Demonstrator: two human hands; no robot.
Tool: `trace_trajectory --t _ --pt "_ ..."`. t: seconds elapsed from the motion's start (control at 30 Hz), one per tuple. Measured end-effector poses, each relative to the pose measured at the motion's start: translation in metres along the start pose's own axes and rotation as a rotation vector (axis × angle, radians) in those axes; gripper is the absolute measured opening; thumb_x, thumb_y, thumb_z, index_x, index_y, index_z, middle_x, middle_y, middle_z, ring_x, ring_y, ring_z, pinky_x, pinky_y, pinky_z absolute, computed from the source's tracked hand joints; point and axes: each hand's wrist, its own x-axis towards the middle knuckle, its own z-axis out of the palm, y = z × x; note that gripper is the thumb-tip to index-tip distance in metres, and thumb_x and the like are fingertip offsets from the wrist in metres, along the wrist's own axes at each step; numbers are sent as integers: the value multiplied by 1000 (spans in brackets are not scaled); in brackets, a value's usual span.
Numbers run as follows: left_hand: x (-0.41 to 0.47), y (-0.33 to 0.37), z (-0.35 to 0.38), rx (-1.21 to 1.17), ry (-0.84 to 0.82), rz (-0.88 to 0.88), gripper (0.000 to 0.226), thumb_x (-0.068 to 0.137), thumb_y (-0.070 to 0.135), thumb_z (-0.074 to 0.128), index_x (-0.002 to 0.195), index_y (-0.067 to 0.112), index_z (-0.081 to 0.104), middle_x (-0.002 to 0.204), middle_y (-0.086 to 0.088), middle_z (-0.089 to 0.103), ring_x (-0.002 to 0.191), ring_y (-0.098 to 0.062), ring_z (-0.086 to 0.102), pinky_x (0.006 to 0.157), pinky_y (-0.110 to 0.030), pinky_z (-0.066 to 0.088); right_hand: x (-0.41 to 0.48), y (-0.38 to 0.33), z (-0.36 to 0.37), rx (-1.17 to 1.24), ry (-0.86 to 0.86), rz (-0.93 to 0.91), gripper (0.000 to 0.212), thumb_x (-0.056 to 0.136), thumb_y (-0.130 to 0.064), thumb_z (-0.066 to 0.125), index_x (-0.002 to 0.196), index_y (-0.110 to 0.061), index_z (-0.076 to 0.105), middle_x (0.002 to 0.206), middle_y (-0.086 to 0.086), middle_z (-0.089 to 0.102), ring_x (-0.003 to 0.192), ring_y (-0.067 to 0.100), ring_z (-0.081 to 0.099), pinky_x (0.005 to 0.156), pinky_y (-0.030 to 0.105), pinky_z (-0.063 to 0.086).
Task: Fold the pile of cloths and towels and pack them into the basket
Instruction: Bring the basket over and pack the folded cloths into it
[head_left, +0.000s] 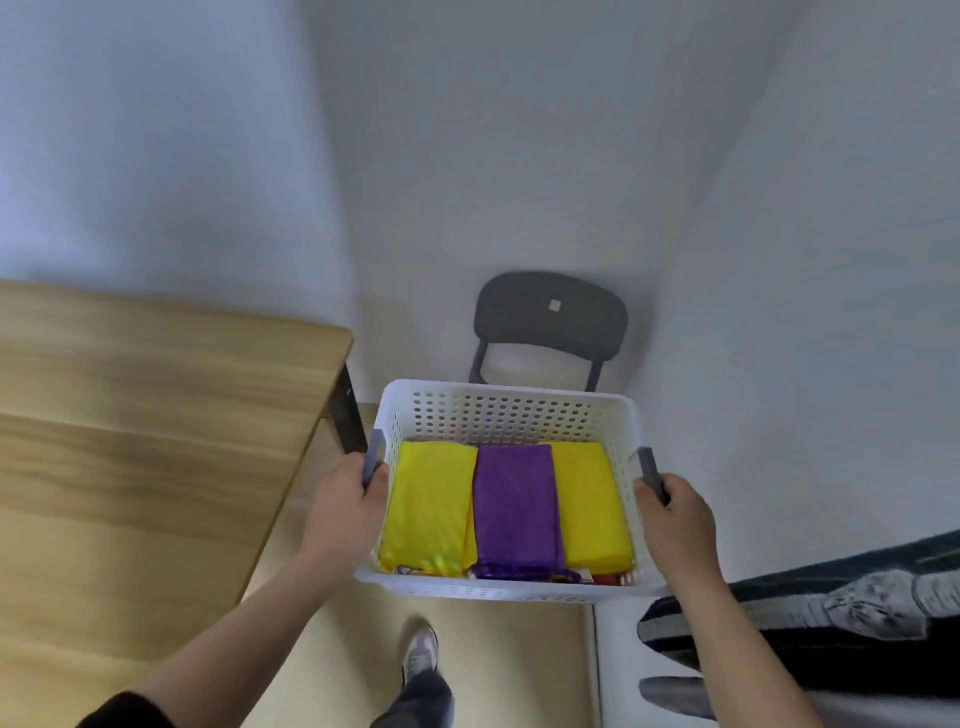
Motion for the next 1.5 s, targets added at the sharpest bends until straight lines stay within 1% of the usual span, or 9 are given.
trace_trajectory --t 0.27,0.33,0.63,0.8,0.93,1.1,1.33,1.43,1.5 --pt "100 28 24 47 -79 42 34 97 22 46 65 16 38 59 -1 45 53 -15 41 47 -28 25 69 -15 21 -15 86 102 25 98 -17 47 74 -12 49 65 4 49 57 15 44 49 27 27" --pt "121 36 29 34 -102 51 34 97 22 46 65 15 37 58 -2 44 51 -16 40 47 -29 26 84 -17 24 -18 104 120 25 98 -17 48 74 -10 49 65 4 48 57 15 43 49 27 27" --pt "189 68 65 63 -151 50 30 96 23 47 68 15 42 62 -2 46 56 -16 42 50 -30 31 158 -17 29 -42 119 172 25 97 -15 49 72 -15 45 61 1 45 55 14 42 49 27 28" --pt "218 83 95 59 -132 6 28 96 22 48 69 14 45 63 -3 48 57 -17 44 53 -31 35 212 -9 25 -59 76 174 24 96 -16 49 72 -13 47 62 1 47 55 14 43 49 27 29" --pt "240 92 126 89 -123 -45 30 96 21 48 68 15 41 63 -3 46 56 -16 43 50 -29 32 263 1 24 -96 25 175 19 96 -17 49 79 -9 52 63 0 49 57 14 45 50 28 31" --pt "258 90 151 114 -133 -116 29 95 21 48 68 13 41 64 -6 48 57 -19 44 50 -30 31 299 12 28 -168 -76 192 17 97 -19 49 82 -10 52 67 1 51 60 12 47 50 25 30" --pt "299 76 184 183 -253 -174 23 98 23 43 77 13 46 71 -5 54 61 -16 49 49 -27 33 335 36 52 -262 -170 259 17 97 -22 47 89 -9 54 72 0 53 62 10 48 50 23 30" --pt "317 62 200 213 -335 -216 22 99 24 40 82 13 49 77 -7 59 68 -19 55 53 -29 40 351 52 64 -301 -213 295 17 98 -21 47 90 -8 54 73 1 54 63 9 49 50 22 31" --pt "326 54 208 224 -382 -237 21 99 24 39 85 13 49 81 -8 61 73 -21 58 60 -32 44 359 61 71 -338 -250 305 18 98 -22 46 90 -9 54 73 0 54 62 8 48 49 21 30"
